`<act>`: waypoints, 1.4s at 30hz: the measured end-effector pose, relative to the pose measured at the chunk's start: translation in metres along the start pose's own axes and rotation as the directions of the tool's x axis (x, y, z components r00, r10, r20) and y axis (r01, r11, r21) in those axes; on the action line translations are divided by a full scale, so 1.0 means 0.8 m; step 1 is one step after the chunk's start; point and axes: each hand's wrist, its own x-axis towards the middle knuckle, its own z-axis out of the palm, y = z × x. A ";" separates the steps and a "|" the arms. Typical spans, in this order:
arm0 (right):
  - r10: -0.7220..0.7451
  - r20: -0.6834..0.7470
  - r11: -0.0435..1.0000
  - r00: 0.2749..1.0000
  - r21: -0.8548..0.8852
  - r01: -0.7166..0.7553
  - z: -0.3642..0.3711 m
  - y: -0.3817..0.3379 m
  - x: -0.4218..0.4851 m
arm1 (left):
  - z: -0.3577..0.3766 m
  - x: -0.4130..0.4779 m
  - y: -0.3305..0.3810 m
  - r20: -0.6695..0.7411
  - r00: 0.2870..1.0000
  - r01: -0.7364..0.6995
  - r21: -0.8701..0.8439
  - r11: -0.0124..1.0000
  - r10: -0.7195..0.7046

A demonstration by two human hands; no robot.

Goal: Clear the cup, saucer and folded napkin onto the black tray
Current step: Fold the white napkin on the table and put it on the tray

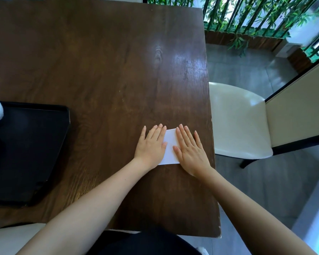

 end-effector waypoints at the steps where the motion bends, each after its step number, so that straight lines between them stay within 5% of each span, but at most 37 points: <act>1: -0.005 0.001 1.000 1.000 -0.002 0.005 -0.001 0.000 0.000 | -0.007 0.006 0.001 -0.014 1.000 -0.017 0.004 1.000 0.017; 4: -0.028 -0.009 1.000 1.000 -0.001 0.028 -0.006 0.000 -0.001 | -0.030 0.031 0.003 -0.016 0.997 -0.074 -0.029 0.997 0.073; 8: -0.078 -0.006 0.997 0.997 -0.028 0.078 -0.011 0.000 -0.001 | -0.059 0.067 -0.014 0.266 0.964 0.063 -0.301 0.952 0.020; 15: -0.082 -0.031 0.997 0.996 -0.008 0.082 -0.014 0.001 -0.002 | -0.067 0.079 -0.022 0.482 0.864 0.006 -0.300 0.954 0.146; 20: 0.233 -0.115 0.925 0.966 0.333 -0.183 -0.025 0.008 -0.010 | -0.067 0.049 -0.026 0.346 0.934 0.139 -0.580 0.803 0.088; 24: 0.496 -0.081 0.652 0.865 0.692 -0.309 -0.054 -0.005 -0.007 | -0.085 0.023 -0.025 0.193 0.980 0.190 -0.854 0.484 -0.043; 26: 0.540 0.042 0.434 0.841 0.842 -0.320 -0.078 -0.021 0.002 | -0.097 0.013 -0.017 0.128 0.983 0.166 -0.929 0.330 -0.133; 28: 0.550 0.094 0.348 0.829 0.877 -0.331 -0.102 -0.037 0.013 | -0.109 0.008 -0.004 0.066 0.970 0.123 -0.964 0.237 -0.234; 35: 0.629 -0.174 0.477 0.758 0.856 -0.200 -0.166 -0.060 0.022 | -0.153 -0.003 0.027 -0.048 0.853 0.002 -0.996 0.094 -0.520; 42: 0.495 -0.394 0.569 0.774 0.820 0.053 -0.202 -0.068 0.013 | -0.186 -0.028 0.036 -0.130 0.766 -0.055 -0.989 0.137 -0.630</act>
